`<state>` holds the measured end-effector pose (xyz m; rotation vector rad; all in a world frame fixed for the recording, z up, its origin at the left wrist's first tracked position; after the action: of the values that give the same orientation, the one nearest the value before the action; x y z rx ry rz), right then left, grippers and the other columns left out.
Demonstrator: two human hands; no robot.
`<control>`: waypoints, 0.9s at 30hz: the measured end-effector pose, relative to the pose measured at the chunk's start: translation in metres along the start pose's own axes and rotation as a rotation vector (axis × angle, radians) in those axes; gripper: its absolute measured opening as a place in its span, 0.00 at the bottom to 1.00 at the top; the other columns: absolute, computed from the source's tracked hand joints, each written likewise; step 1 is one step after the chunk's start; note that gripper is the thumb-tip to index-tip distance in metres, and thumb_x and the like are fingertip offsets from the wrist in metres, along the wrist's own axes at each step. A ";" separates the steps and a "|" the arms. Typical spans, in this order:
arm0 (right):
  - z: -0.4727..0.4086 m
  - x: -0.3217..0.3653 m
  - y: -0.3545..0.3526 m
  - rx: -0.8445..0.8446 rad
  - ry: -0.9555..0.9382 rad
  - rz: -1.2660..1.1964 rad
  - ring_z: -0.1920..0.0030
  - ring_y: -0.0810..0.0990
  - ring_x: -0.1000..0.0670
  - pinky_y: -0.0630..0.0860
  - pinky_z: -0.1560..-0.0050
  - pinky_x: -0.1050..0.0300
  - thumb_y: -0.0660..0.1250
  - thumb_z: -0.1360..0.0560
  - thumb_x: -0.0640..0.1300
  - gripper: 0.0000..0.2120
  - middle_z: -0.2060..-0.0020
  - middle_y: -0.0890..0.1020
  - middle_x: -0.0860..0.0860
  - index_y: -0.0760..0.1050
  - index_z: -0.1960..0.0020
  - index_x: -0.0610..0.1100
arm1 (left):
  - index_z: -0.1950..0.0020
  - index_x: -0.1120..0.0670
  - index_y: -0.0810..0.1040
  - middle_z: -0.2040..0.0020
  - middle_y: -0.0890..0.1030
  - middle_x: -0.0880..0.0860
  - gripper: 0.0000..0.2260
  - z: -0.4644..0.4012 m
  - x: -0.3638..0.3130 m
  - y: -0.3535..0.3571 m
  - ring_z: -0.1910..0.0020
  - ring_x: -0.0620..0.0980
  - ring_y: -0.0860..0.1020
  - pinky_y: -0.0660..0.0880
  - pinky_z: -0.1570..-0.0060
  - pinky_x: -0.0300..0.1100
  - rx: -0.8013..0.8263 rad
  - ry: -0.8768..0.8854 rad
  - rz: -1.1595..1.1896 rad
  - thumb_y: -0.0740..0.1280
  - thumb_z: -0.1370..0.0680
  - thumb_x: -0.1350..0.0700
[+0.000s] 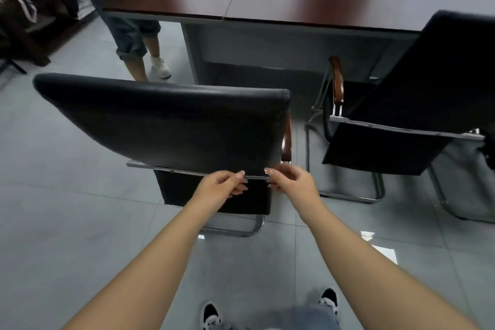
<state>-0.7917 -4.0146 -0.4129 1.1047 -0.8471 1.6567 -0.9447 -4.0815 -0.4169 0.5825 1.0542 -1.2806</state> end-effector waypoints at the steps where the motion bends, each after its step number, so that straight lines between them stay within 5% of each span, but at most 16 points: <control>1: -0.007 -0.002 -0.020 -0.007 -0.004 -0.018 0.63 0.79 0.55 0.75 0.65 0.71 0.70 0.27 0.41 0.04 0.62 0.80 0.50 0.77 0.54 0.42 | 0.58 0.52 0.79 0.60 0.82 0.49 0.09 -0.005 -0.001 0.019 0.58 0.43 0.79 0.74 0.54 0.34 0.000 -0.021 0.022 0.62 0.21 0.52; 8: -0.066 -0.007 -0.158 0.045 0.022 0.052 0.64 0.78 0.54 0.76 0.57 0.62 0.71 0.28 0.43 0.04 0.67 0.80 0.50 0.78 0.60 0.45 | 0.58 0.53 0.80 0.60 0.82 0.50 0.10 -0.046 -0.018 0.167 0.58 0.43 0.79 0.74 0.60 0.30 -0.011 -0.096 0.077 0.62 0.21 0.54; 13: -0.094 -0.009 -0.211 0.090 0.091 0.063 0.65 0.78 0.56 0.71 0.69 0.71 0.70 0.27 0.45 0.04 0.66 0.80 0.50 0.78 0.59 0.46 | 0.58 0.54 0.80 0.58 0.82 0.52 0.10 -0.071 -0.028 0.219 0.56 0.47 0.80 0.75 0.53 0.36 -0.054 -0.166 0.141 0.63 0.22 0.53; 17: -0.126 -0.014 -0.220 0.147 0.155 0.069 0.66 0.77 0.56 0.71 0.69 0.72 0.70 0.27 0.44 0.04 0.66 0.80 0.51 0.77 0.59 0.46 | 0.59 0.53 0.80 0.60 0.83 0.50 0.11 -0.102 -0.031 0.226 0.56 0.47 0.80 0.74 0.50 0.41 -0.115 -0.228 0.156 0.63 0.22 0.51; 22: -0.191 -0.010 -0.195 0.264 0.204 0.127 0.61 0.79 0.53 0.77 0.50 0.57 0.70 0.28 0.46 0.04 0.65 0.81 0.51 0.78 0.60 0.48 | 0.59 0.53 0.80 0.61 0.83 0.50 0.11 -0.172 -0.048 0.206 0.55 0.46 0.80 0.74 0.51 0.39 -0.198 -0.242 0.263 0.63 0.22 0.50; 27: -0.268 0.012 -0.171 0.321 0.235 0.219 0.59 0.79 0.54 0.77 0.49 0.60 0.69 0.27 0.50 0.06 0.62 0.81 0.51 0.78 0.58 0.48 | 0.60 0.53 0.79 0.60 0.82 0.50 0.10 -0.254 -0.054 0.181 0.56 0.47 0.79 0.74 0.51 0.40 -0.346 -0.268 0.352 0.64 0.23 0.50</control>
<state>-0.7081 -3.7178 -0.4893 1.0285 -0.5783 2.1139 -0.8460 -3.7982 -0.5173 0.3036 0.8766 -0.8169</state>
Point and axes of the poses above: each hand's wrist, its own z-axis away from the middle knuckle, its own y-axis out of the palm, x = y × z, the point moved 10 cm from there along -z, towards the middle knuckle
